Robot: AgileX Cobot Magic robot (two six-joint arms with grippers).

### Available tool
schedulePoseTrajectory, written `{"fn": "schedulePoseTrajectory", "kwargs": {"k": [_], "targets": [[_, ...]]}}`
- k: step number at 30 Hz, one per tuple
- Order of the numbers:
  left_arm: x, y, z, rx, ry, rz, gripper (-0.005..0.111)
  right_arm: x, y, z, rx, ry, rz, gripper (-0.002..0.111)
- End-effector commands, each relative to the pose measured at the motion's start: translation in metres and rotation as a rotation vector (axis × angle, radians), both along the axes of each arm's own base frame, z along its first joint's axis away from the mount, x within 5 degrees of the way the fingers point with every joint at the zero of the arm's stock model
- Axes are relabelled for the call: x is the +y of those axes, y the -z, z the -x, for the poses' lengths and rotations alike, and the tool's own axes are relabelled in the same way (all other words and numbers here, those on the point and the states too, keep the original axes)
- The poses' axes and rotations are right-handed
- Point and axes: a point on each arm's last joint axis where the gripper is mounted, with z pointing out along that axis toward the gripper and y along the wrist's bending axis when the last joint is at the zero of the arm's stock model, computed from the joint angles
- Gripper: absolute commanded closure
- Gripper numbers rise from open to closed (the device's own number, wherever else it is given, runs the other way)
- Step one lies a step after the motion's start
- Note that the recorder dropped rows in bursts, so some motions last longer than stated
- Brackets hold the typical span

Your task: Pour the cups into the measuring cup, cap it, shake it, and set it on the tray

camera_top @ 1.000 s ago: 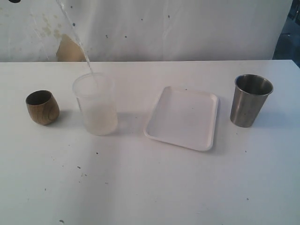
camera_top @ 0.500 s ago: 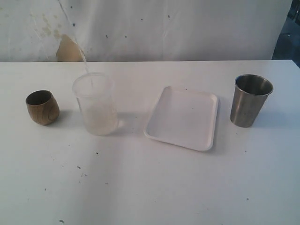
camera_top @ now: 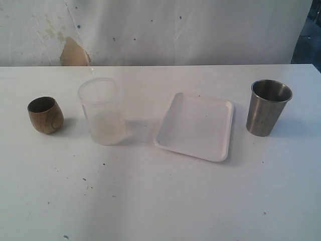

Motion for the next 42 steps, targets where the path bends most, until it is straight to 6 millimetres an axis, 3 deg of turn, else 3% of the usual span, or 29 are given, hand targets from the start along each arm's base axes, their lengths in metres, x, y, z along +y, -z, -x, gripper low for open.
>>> {"fn": "schedulePoseTrajectory", "kwargs": {"k": [1,27,35,42], "targets": [[-0.001,-0.017,0.008,-0.076,0.02,0.019,0.107,0.0,0.0,0.0,-0.002,-0.001,0.005,0.108],[-0.001,-0.042,0.028,-0.153,0.042,0.073,0.107,0.0,0.0,0.0,-0.002,-0.001,0.005,0.108],[-0.001,-0.042,0.028,-0.15,0.046,0.091,0.107,0.0,0.0,0.0,-0.002,-0.001,0.005,0.108],[0.0,-0.042,0.028,-0.119,0.078,0.249,0.107,0.0,0.0,0.0,-0.002,-0.001,0.005,0.108]]}}
